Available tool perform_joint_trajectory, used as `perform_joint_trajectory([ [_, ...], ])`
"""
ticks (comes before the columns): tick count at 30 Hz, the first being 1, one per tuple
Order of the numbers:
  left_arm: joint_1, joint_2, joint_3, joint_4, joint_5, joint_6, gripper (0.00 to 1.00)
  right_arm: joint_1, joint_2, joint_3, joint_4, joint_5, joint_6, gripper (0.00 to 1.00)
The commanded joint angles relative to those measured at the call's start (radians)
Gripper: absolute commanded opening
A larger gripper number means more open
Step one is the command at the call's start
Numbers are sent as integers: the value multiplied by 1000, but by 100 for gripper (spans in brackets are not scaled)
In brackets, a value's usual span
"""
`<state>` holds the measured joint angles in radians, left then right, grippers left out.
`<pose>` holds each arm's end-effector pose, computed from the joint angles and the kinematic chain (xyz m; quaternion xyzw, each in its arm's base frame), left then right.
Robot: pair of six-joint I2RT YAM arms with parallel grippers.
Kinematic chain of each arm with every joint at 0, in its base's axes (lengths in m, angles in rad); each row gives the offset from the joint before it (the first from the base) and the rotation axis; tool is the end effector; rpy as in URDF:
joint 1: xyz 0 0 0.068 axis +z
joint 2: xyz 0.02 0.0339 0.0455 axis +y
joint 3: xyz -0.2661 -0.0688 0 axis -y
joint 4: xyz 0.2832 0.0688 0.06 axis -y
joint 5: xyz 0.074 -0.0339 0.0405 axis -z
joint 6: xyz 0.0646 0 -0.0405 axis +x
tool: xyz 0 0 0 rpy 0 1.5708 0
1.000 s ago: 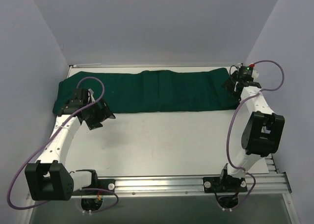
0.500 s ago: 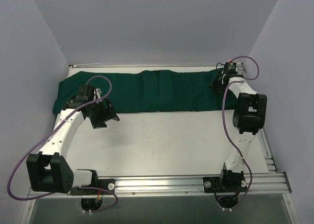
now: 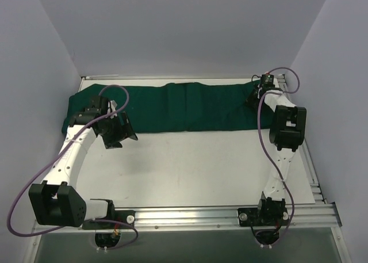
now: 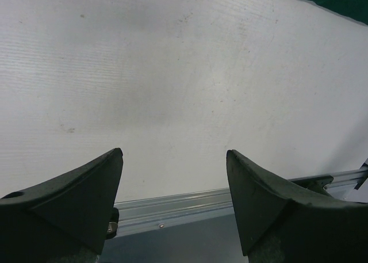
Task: Open and lay out the surgical kit
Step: Open the surgical kit at the center of the board.
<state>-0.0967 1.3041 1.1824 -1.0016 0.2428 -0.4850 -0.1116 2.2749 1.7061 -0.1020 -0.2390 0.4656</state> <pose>0.2945 -0.0442 0.2721 -0.1604 0.9549 -0.1763 0.1771 0.5685 -0.0483 0.1293 0.2047 0.8718 0.1817 0.4062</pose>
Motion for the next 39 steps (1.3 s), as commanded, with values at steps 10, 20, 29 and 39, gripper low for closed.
perform_joint_trajectory([
  [10,9,-2,48,-20,-30,20,82,-118,-8,110,-171,220,-50,0],
  [20,12,53,98,-35,-25,34,82,-180,0,314,-309,417,-225,1],
  [29,12,32,135,-78,-60,37,82,-119,44,472,-311,284,-127,17],
  [39,12,55,83,-15,-46,36,82,-102,126,552,-229,176,-116,54],
])
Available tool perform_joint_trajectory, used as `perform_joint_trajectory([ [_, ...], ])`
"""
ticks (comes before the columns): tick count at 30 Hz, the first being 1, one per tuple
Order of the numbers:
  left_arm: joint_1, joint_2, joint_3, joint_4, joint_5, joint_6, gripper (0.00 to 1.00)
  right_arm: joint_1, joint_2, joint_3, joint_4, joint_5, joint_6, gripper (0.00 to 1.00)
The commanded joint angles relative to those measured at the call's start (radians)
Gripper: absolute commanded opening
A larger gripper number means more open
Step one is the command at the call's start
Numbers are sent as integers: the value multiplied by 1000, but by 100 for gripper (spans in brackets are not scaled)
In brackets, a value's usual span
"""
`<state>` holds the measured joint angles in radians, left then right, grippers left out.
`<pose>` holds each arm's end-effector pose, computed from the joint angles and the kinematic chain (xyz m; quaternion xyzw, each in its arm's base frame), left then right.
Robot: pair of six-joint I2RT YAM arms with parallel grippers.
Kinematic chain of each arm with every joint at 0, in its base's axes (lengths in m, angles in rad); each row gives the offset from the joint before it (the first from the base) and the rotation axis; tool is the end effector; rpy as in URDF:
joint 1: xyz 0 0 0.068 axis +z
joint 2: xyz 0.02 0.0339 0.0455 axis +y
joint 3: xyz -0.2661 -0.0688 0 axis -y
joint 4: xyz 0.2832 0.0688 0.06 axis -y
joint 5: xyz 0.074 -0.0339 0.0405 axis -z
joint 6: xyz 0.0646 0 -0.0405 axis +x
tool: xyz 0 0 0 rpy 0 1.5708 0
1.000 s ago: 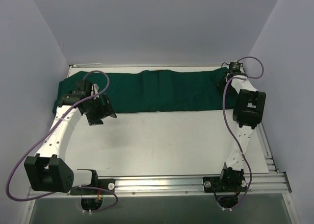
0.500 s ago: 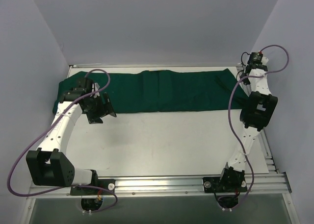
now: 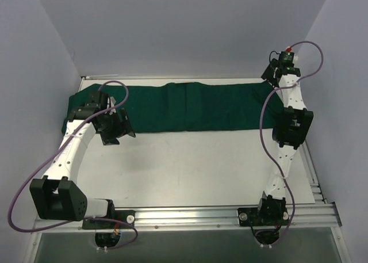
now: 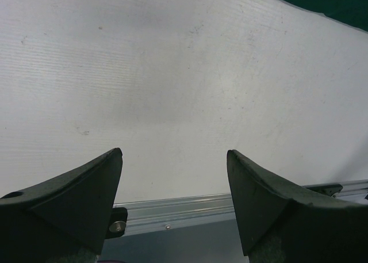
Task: Open and lay out the surgical kit
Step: Open the surgical kit at the center of the board.
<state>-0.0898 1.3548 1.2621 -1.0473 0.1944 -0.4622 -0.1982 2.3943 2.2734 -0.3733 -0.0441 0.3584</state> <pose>0.3055 -0.0400 0.2821 -0.1596 0.9593 -0.1492 0.1788 0.6138 -0.1204 0.2541 0.2249 0.8285 0.0599 0.5094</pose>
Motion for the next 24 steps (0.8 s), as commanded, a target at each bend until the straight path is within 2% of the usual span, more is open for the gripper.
perform_joint_trajectory([
  [1,5,10,13,30,4,16,82,-14,8,-24,56,-31,-19,55],
  [5,5,18,26,36,-4,23,82,9,60,-12,65,-126,-47,50],
  [6,5,20,26,36,-1,23,82,16,68,-11,62,-137,-49,44],
  [8,4,26,23,43,10,26,82,31,66,-28,62,-131,-52,38],
  [9,5,27,22,44,13,30,82,40,59,-66,71,-132,-52,31],
  [11,5,38,20,46,14,36,82,45,30,-119,102,-141,-30,25],
  [12,5,40,20,47,14,37,82,48,16,-185,120,-152,-23,16],
  [13,5,44,22,49,13,37,82,48,2,-218,135,-160,-15,12],
  [17,7,63,20,61,14,39,82,48,-49,-344,229,-154,13,8],
  [21,9,84,37,55,27,40,83,23,19,-287,192,-163,20,7],
  [24,7,92,52,44,22,42,82,17,32,-258,194,-194,7,10],
])
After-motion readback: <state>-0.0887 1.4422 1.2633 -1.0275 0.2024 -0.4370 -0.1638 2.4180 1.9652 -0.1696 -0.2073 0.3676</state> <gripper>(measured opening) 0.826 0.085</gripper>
